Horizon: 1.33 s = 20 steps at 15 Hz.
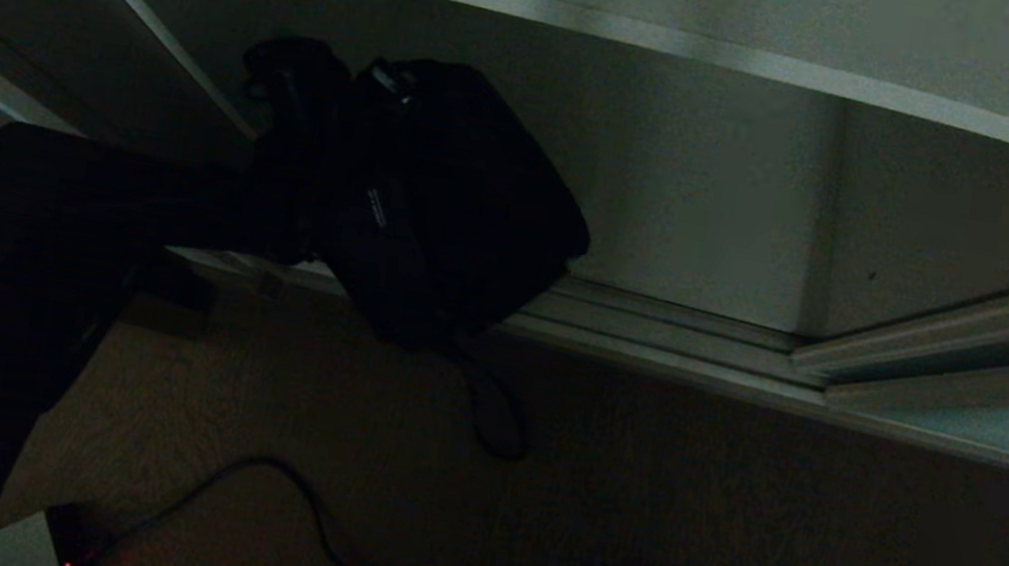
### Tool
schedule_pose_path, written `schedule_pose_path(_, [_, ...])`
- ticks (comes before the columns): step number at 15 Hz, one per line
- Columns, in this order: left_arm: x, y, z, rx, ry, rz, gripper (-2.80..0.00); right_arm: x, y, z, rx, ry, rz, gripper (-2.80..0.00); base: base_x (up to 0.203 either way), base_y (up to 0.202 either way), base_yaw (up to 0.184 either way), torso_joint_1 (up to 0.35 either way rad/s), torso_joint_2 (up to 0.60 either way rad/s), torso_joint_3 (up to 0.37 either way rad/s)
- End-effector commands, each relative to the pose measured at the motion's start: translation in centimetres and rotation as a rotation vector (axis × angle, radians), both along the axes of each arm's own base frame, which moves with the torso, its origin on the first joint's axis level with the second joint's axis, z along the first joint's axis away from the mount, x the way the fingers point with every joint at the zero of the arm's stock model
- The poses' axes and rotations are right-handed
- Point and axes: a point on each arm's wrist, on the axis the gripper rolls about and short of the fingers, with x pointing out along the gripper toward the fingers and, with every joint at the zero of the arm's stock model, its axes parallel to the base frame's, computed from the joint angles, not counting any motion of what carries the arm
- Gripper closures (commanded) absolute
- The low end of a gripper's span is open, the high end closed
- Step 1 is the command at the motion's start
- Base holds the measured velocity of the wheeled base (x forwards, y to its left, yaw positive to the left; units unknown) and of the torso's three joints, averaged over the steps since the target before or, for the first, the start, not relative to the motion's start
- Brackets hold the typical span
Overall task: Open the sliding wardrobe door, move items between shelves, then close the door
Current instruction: Place the bag on the lower shelf
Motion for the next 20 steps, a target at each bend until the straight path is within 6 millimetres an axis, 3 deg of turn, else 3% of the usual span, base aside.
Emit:
schedule_pose_path(1, [0.4, 0.3, -0.6, 0.060, -0.037, 0.064, 0.00, 0.0, 0.0, 0.0, 0.000, -0.002, 0.000, 0.00, 0.000, 0.000, 0.000, 0.000, 0.00, 0.000])
schedule_pose_path(6, [1.7, 1.2, -3.3, 0.159, -0.164, 0.244, 0.00, 0.0, 0.0, 0.0, 0.000, -0.002, 0.000, 0.00, 0.000, 0.000, 0.000, 0.000, 0.00, 0.000])
schedule_pose_path(8, [1.6, 1.8, -3.0, 0.178, -0.167, 0.347, 0.00, 0.0, 0.0, 0.0, 0.000, -0.002, 0.000, 0.00, 0.000, 0.000, 0.000, 0.000, 0.00, 0.000])
schedule_pose_path(12, [0.2, 2.1, -1.7, 0.218, -0.367, 0.483, 0.00, 0.0, 0.0, 0.0, 0.000, -0.002, 0.000, 0.00, 0.000, 0.000, 0.000, 0.000, 0.00, 0.000])
schedule_pose_path(17, [1.1, 0.4, -4.0, 0.290, -0.344, 0.435, 0.00, 0.0, 0.0, 0.0, 0.000, -0.002, 0.000, 0.00, 0.000, 0.000, 0.000, 0.000, 0.00, 0.000])
schedule_pose_path(20, [1.2, 0.0, -4.4, 0.390, -0.383, 0.391, 0.00, 0.0, 0.0, 0.0, 0.000, -0.002, 0.000, 0.00, 0.000, 0.000, 0.000, 0.000, 0.00, 0.000])
